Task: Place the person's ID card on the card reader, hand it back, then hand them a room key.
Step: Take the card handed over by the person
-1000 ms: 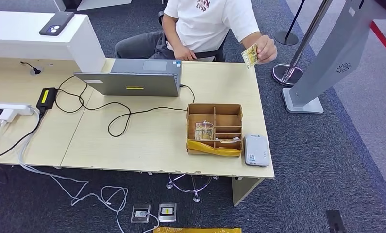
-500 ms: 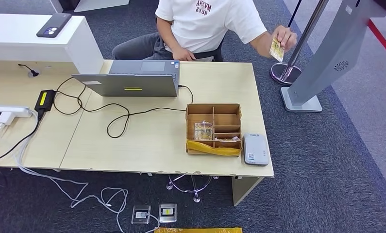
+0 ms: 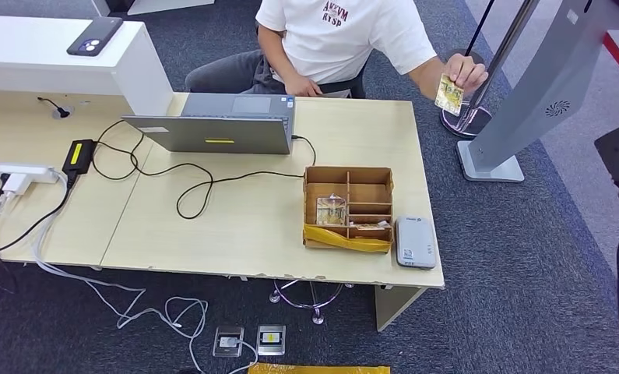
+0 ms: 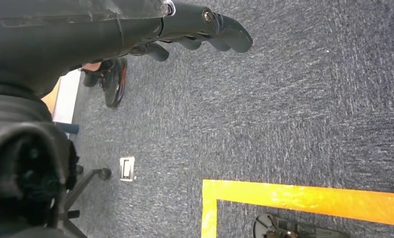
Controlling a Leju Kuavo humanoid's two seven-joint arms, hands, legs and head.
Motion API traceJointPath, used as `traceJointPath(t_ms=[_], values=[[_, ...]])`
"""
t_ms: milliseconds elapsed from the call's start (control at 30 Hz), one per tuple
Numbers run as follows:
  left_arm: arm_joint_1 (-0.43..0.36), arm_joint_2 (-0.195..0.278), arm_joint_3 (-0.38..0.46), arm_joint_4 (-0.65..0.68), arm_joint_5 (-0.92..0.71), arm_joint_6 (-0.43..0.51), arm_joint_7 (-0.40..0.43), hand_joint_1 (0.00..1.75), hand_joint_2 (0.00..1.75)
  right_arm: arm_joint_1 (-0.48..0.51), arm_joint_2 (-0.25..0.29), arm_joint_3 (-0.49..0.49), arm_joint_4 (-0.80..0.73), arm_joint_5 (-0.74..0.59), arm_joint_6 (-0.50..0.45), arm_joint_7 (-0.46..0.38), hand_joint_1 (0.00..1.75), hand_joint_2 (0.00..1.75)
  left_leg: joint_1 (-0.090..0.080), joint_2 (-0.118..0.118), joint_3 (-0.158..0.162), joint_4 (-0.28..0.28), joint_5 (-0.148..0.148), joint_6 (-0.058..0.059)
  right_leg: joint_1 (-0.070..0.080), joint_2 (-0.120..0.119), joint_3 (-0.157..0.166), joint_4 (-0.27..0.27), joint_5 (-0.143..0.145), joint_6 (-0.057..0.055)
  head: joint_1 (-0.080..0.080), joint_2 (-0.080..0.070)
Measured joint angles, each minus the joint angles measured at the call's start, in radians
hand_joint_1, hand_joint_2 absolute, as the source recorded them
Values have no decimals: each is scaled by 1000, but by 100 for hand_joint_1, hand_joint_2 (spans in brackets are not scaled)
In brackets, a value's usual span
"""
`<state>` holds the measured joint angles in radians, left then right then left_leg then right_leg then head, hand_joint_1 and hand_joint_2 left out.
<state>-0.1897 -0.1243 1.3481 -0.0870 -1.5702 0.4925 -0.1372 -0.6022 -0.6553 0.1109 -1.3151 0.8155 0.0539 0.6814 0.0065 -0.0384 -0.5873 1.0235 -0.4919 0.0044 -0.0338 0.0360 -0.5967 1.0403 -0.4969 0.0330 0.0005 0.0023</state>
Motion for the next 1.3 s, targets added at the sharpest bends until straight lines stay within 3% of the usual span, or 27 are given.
traceJointPath(t_ms=[200, 467, 733, 1067, 1100, 1233, 1300], values=[[-1, 0, -16, 0, 0, 3, 0, 0, 0, -138, 31, 294, 26, -112, -157, -28, 0, 175, 1, -4, 1, 0, 1, -2, 1, -2, 0, 0, 0, 0, 0, 0], [-2, 1, -23, 0, 0, 9, 3, 0, 0, -266, 125, 554, 85, -139, -290, -117, 0, 175, 2, -3, 0, 0, 1, -2, 2, -1, -1, 0, -1, -1, 0, 0], [1, 1, -22, 0, 0, 20, 3, 0, 0, -341, 227, 705, 169, -162, -370, -168, 0, 175, 3, -4, 0, 0, 1, -3, 2, -2, -1, 0, -1, -1, 0, 0], [9, 3, -20, 0, 0, 21, 3, 0, 0, -365, 284, 773, 248, -193, -390, -190, 3, 175, 3, -4, 0, 0, 1, -3, 2, -1, -1, 0, -1, -1, 0, 0], [9, 3, -20, 0, 0, 21, 3, 0, 0, -366, 286, 778, 254, -196, -391, -191, 13, 175, 3, -4, 0, 0, 1, -3, 2, -1, -1, 0, -1, -1, 0, 0], [9, 4, -20, 0, 0, 21, 2, 0, 0, -376, 296, 797, 276, -206, -395, -202, 163, 175, 3, -3, 1, 0, 1, -3, 2, -1, -1, 0, -1, -1, 0, 0], [9, 5, -20, 0, 0, 21, 1, 0, 0, -379, 300, 806, 285, -211, -396, -206, 175, 175, 3, -3, 1, 0, 1, -3, 2, -1, -1, 0, -1, -1, 0, 0]])
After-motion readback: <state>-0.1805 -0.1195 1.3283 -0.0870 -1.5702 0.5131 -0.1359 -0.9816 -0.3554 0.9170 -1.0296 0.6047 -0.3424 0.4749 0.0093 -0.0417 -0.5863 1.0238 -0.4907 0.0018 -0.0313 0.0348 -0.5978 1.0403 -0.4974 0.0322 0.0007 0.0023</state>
